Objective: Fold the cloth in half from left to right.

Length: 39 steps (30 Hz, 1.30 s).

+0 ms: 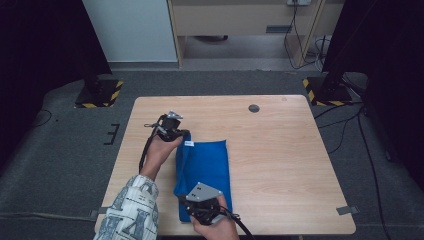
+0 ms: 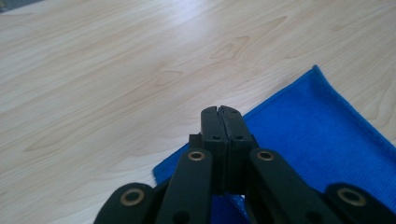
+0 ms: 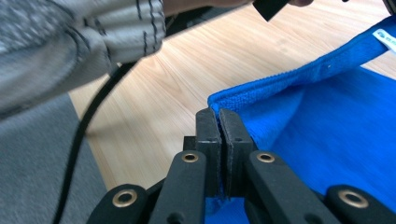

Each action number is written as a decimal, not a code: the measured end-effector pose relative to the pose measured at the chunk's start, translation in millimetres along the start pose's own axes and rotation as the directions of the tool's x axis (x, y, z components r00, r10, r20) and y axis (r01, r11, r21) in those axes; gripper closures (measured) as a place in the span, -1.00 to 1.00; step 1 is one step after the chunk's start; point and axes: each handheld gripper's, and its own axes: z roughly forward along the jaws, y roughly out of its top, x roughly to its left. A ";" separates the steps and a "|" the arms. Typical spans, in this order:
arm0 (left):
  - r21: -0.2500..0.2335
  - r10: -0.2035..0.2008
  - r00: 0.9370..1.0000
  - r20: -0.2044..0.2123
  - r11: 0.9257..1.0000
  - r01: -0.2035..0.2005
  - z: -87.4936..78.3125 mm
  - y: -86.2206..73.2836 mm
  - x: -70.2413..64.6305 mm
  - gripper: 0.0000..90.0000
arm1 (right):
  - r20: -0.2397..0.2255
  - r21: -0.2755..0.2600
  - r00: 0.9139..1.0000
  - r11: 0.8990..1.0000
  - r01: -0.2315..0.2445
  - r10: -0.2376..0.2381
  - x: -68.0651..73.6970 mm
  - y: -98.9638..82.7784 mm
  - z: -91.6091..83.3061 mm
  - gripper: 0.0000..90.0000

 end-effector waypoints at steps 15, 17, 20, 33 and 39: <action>-0.008 0.007 1.000 0.028 1.000 -0.007 41.3 19.1 -49.4 0.98 | 0.075 0.027 0.997 1.000 -0.005 0.003 -26.9 -32.8 -34.1 0.95; -0.009 0.009 1.000 0.030 1.000 -0.008 44.4 20.9 -53.5 0.98 | 0.076 0.032 0.997 0.999 -0.010 0.007 -28.7 -36.6 -35.4 0.95; -0.007 0.010 0.999 0.031 1.000 -0.010 46.9 22.4 -57.0 0.98 | 0.074 0.036 0.997 0.999 -0.012 0.009 -29.7 -39.8 -36.2 0.95; 0.030 0.035 0.999 0.030 0.999 -0.036 58.7 26.8 -70.2 0.98 | 0.087 0.038 0.996 0.999 -0.011 0.008 -32.5 -49.4 -50.7 0.95; 0.043 0.029 0.999 0.028 0.999 -0.030 68.7 26.3 -73.9 0.98 | 0.099 0.056 0.995 0.998 -0.035 0.030 -41.2 -57.9 -52.2 0.94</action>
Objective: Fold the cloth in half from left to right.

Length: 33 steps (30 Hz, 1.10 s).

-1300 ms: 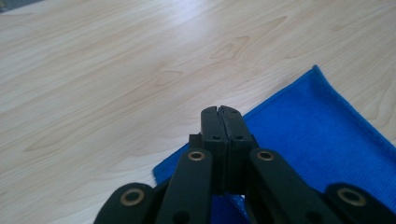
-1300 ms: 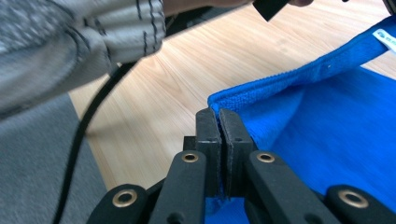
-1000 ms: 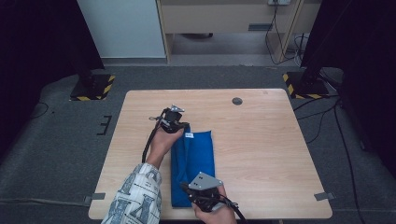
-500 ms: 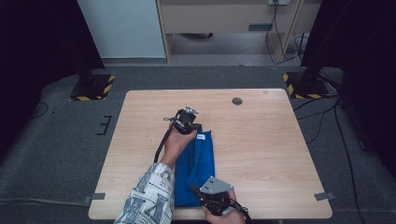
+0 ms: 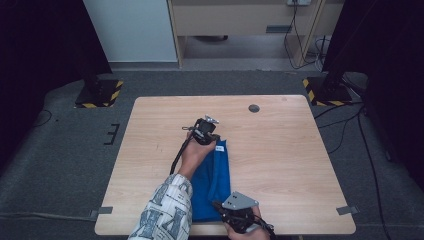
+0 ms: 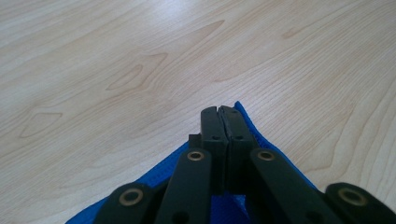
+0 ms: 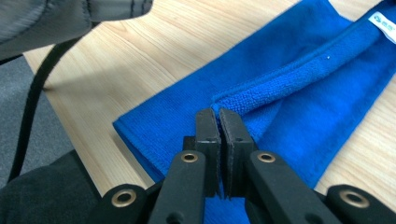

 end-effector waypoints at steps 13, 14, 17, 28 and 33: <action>-0.007 -0.008 1.000 0.004 1.000 0.009 8.2 0.8 -3.9 0.97 | 0.004 0.025 1.000 1.000 -0.013 0.012 -4.5 -8.4 0.9 0.94; -0.007 -0.008 1.000 0.004 1.000 0.009 8.2 0.8 -3.9 0.97 | 0.005 0.025 1.000 1.000 -0.017 0.017 -4.9 -8.8 0.9 0.94; -0.007 -0.012 1.000 0.006 1.000 0.012 9.5 0.9 -4.9 0.97 | 0.004 0.027 1.000 0.999 -0.018 0.017 -5.3 -9.3 0.8 0.94; -0.013 -0.019 1.000 0.017 1.000 0.020 13.9 -0.2 -6.6 0.92 | 0.004 0.053 1.000 0.998 -0.028 0.028 -8.6 -13.0 1.4 0.74; -0.014 -0.026 0.999 0.024 1.000 0.026 14.9 -1.1 -7.4 0.91 | 0.012 0.054 1.000 0.998 -0.030 0.029 -10.3 -12.8 0.6 0.65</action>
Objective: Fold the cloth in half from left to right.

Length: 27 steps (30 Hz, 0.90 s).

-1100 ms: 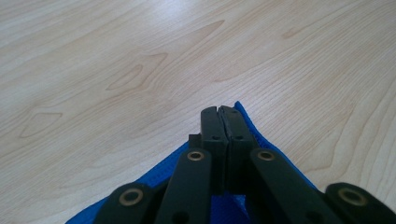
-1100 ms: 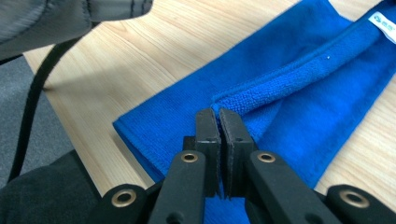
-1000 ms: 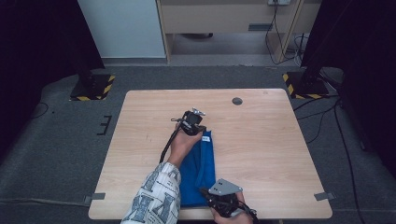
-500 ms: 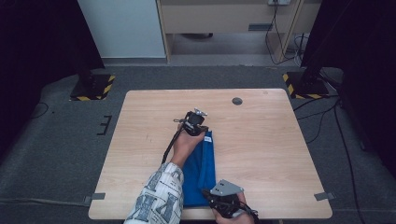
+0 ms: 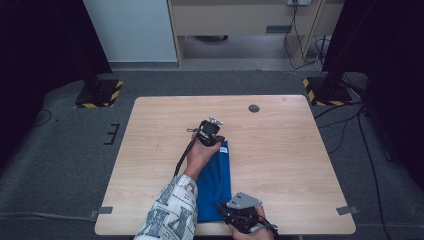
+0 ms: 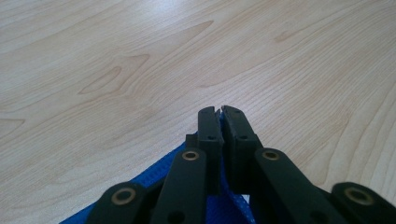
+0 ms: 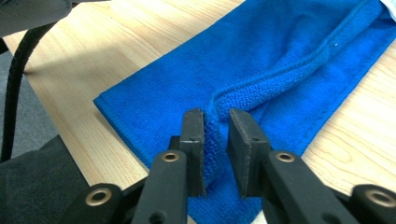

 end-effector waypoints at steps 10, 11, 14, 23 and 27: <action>-0.023 -0.023 0.999 0.024 0.999 0.024 1.0 -1.0 -1.8 0.79 | 0.012 -0.001 1.000 1.000 -0.023 0.023 -0.5 1.9 -4.8 0.38; -0.025 -0.028 0.999 0.028 0.999 0.028 1.2 -1.1 -1.9 0.76 | 0.013 0.002 0.999 1.000 -0.029 0.029 -0.6 2.3 -5.9 0.35; -0.029 -0.029 0.999 0.030 0.999 0.030 1.4 -1.3 -2.6 0.72 | 0.018 0.002 0.999 0.999 -0.035 0.035 -1.8 2.5 -6.7 0.28; -0.059 -0.048 0.997 0.061 0.997 0.052 1.0 -3.5 -4.8 0.56 | 0.051 0.021 0.997 0.998 -0.061 0.060 -11.2 -0.2 -7.3 0.02; -0.093 -0.032 0.997 0.067 0.995 0.039 -3.0 -3.1 -6.8 0.45 | 0.045 0.016 0.995 0.996 -0.093 0.093 -14.6 -0.7 -8.2 -0.17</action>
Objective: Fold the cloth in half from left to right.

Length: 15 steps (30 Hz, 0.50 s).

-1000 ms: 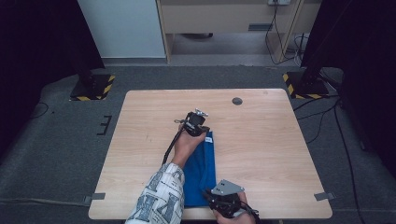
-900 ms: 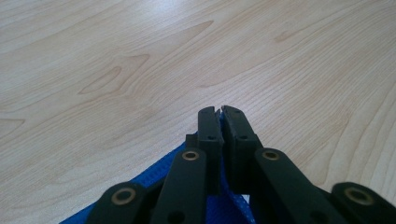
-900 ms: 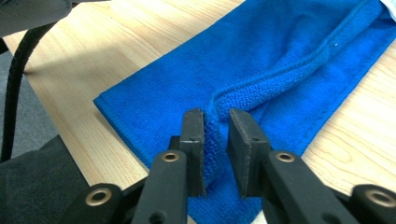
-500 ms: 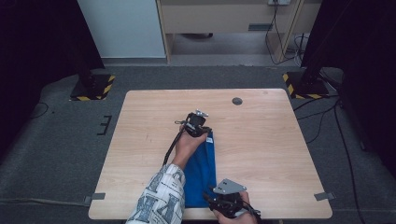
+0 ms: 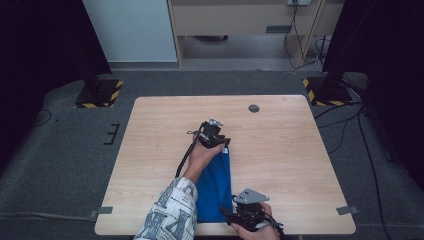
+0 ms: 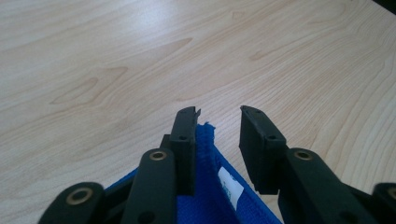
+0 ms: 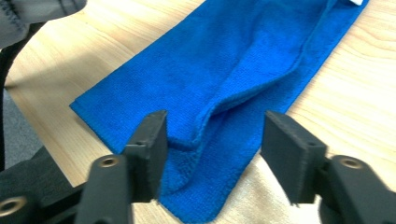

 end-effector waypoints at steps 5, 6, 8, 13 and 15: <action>-0.011 0.029 0.999 -0.017 1.000 -0.029 -5.9 0.7 -2.1 0.28 | 0.024 -0.007 1.000 1.000 -0.001 0.002 -3.1 1.1 -0.6 -0.41; -0.012 0.035 0.999 -0.022 0.999 -0.035 -7.9 0.7 -2.6 0.21 | 0.026 -0.008 1.000 1.000 -0.002 0.003 -4.1 1.6 -0.9 -0.44; -0.023 0.057 0.998 -0.033 0.998 -0.058 -16.9 0.6 -3.5 0.05 | 0.025 -0.021 1.000 1.000 -0.006 0.007 -6.7 4.5 -2.2 -0.55; -0.036 0.071 0.996 -0.051 0.997 -0.073 -31.1 -0.8 -2.0 -0.23 | 0.022 -0.017 1.000 1.000 -0.015 0.015 -11.7 10.1 0.2 -0.66; -0.037 0.069 0.996 -0.061 0.997 -0.071 -39.1 -2.3 1.3 -0.48 | 0.020 -0.023 1.000 1.000 -0.021 0.021 -15.6 13.8 2.1 -0.67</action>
